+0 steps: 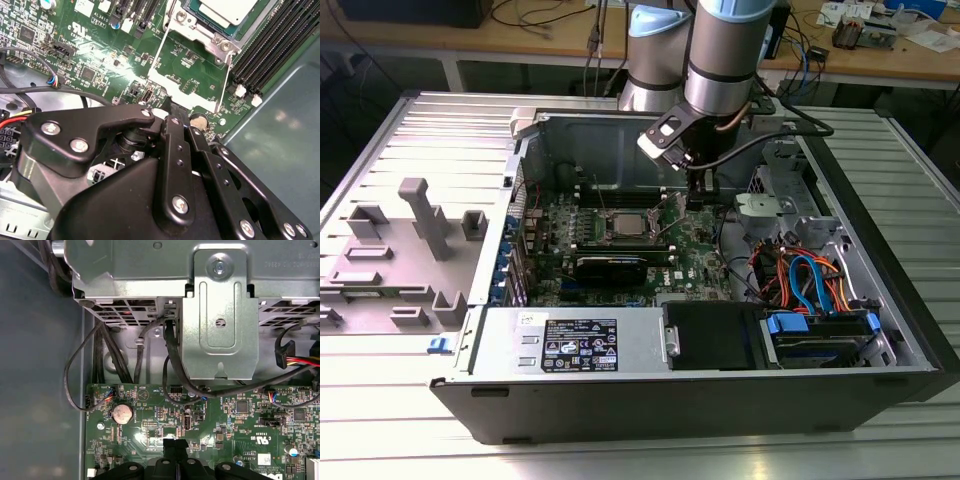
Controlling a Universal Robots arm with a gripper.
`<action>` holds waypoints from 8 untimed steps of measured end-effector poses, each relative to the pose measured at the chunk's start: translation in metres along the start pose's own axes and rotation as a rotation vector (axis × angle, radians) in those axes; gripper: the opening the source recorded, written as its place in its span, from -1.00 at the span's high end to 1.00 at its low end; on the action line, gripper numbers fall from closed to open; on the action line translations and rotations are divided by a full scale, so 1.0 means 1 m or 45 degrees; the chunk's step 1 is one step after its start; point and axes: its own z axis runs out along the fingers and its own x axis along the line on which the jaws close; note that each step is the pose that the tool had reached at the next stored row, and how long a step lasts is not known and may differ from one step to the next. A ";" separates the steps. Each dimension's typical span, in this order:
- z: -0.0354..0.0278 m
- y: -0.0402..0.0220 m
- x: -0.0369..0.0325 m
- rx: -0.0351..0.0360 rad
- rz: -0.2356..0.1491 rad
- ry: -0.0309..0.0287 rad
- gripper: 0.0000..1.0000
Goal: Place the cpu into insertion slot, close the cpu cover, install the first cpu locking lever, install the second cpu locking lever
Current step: 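Close the cpu cover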
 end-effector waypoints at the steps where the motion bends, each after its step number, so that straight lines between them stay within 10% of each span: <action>1: 0.0000 -0.0001 0.0000 0.0000 0.000 0.0000 0.79; 8: 0.0000 -0.0014 0.0000 0.0000 0.000 -0.0001 0.79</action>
